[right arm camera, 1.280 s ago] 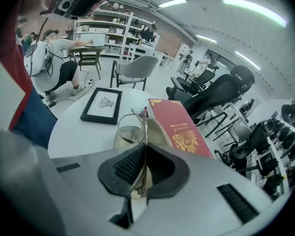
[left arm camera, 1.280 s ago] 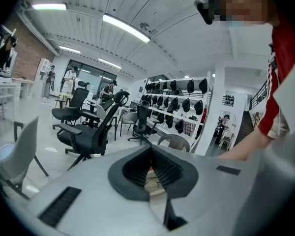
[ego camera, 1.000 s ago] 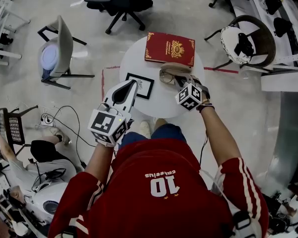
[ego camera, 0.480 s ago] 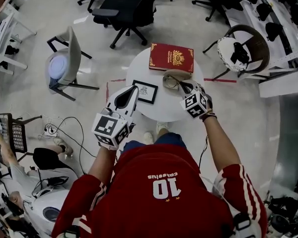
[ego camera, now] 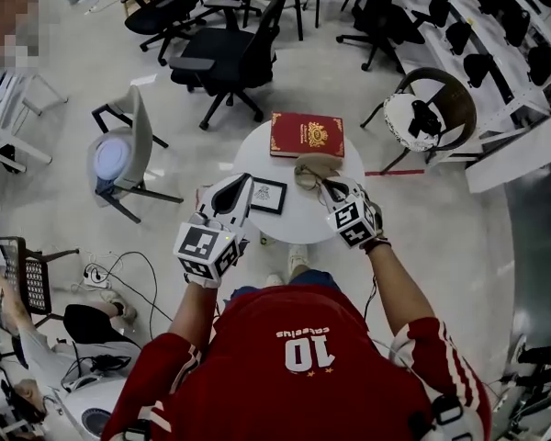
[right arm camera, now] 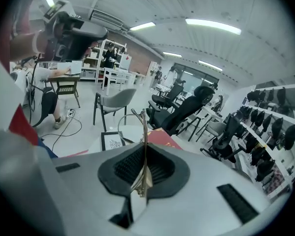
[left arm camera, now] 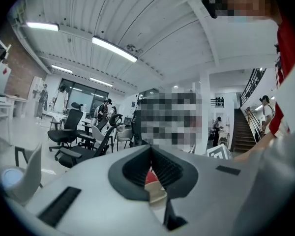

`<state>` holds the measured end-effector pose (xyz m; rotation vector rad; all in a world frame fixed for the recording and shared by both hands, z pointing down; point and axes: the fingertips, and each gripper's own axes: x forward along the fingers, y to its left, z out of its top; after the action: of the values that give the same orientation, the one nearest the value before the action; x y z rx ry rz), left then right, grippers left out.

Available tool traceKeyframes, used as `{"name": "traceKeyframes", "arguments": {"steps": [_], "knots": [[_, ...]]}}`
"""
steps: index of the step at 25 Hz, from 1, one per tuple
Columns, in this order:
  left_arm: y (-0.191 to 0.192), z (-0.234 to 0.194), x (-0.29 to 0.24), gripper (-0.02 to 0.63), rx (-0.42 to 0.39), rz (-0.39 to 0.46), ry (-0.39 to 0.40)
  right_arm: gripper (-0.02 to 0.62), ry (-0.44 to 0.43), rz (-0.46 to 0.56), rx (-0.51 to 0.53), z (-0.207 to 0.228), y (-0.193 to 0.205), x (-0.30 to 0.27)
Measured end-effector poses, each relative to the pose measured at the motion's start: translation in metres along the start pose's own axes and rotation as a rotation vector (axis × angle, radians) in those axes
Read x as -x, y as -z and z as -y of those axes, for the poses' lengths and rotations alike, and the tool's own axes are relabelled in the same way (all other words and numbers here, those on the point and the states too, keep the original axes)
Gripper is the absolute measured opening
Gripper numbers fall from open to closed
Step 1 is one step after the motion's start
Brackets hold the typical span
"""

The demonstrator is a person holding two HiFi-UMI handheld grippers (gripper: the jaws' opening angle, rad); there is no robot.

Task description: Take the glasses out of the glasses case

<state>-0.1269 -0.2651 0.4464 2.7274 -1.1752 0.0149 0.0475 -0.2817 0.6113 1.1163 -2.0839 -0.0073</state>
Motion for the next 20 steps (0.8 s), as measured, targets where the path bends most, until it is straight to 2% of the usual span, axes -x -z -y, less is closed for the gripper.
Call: {"name": "traceKeyframes", "arguments": {"steps": [10,20], "knots": [[-0.031,0.010,0.001,0.009,-0.075,0.021,0.020,0.026,0.093,0.140,-0.071,0.015,-0.052,0.063],[-0.051,0.024,0.006,0.009,-0.064,0.054,0.053,0.026,0.141,0.313,-0.336,0.027,-0.076,0.126]]}}
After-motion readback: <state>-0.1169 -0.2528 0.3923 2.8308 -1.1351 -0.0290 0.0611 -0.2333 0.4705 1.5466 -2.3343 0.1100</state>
